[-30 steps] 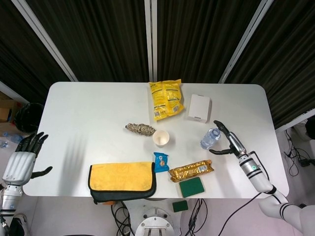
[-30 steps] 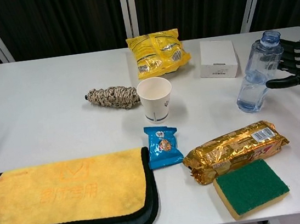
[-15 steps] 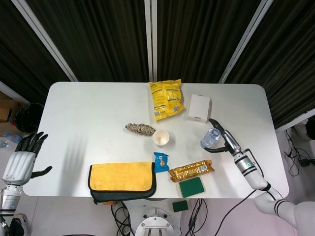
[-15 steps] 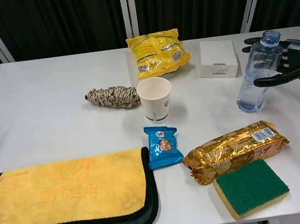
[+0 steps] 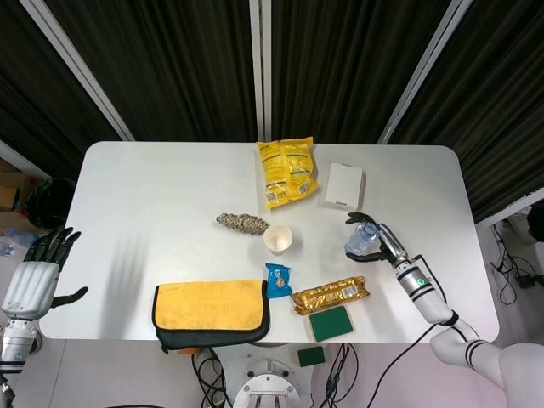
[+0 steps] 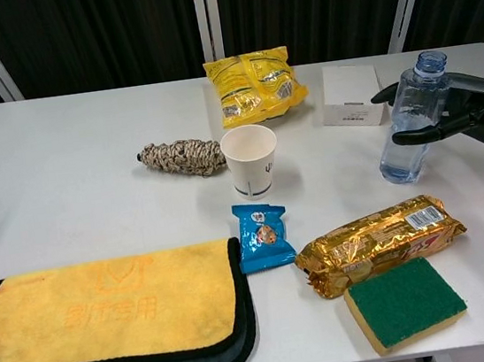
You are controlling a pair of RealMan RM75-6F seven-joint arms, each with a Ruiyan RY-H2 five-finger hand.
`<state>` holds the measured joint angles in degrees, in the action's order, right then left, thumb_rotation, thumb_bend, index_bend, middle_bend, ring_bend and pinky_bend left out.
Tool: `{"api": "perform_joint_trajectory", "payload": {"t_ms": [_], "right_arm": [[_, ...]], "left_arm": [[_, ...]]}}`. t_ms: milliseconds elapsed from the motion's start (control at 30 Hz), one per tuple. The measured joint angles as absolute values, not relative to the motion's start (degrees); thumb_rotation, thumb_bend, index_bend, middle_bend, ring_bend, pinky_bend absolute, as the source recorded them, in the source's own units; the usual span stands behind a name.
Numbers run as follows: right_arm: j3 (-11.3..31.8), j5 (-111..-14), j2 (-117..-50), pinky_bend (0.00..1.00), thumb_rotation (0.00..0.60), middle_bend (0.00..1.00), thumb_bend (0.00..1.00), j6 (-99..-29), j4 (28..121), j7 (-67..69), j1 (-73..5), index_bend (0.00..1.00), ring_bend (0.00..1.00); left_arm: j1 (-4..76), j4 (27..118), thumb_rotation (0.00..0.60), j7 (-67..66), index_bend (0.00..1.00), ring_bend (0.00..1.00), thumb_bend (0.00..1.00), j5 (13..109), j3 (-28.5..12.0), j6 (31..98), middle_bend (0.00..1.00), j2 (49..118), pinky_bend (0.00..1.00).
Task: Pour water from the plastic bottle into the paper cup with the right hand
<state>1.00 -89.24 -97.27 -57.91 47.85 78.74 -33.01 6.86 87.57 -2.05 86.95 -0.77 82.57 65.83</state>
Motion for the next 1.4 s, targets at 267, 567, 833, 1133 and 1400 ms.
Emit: {"api": "perform_joint_trajectory", "payload": {"t_ms": [267,567,833,1133,1400], "right_arm": [[1.8,-88.3,-98.2,0.06,0.6,0.26,0.25,-58.4,47.3,78.8,-33.0,0.65,0.05],[2.7,-87.8,-98.7,0.2,0.6,0.41,0.35,-60.7,47.3,79.6,-32.5,0.71,0.23],[4.8,-86.0,-98.4,0.44,0.6,0.5,0.38,-63.2,48.9,77.9,-31.4,0.7,0.51],[6.3,-85.0,-97.1,0.52,0.6,0.56,0.37,-64.0,51.2,75.7,-31.2,0.68,0.56],[7.4,-85.1,-96.3,0.55,0.6,0.57,0.35,-63.3,53.1,65.0,-33.2,0.68,0.57]], "left_arm": [[6.8,87.2,0.563,-1.6,0.09,0.0,0.09,86.8,-0.8,82.5,0.06,65.9,0.12],[6.6,86.9,0.58,-1.2,0.09,0.0,0.09,86.7,-0.7,82.7,0.06,65.9,0.12],[6.7,86.7,0.581,-1.0,0.09,0.0,0.09,86.7,-0.7,82.4,0.06,66.1,0.12],[6.7,86.6,0.591,-0.9,0.09,0.0,0.09,86.7,-0.7,82.5,0.06,66.2,0.12],[6.6,86.2,0.595,-0.4,0.09,0.0,0.09,86.7,-0.7,82.6,0.06,66.4,0.12]]}}
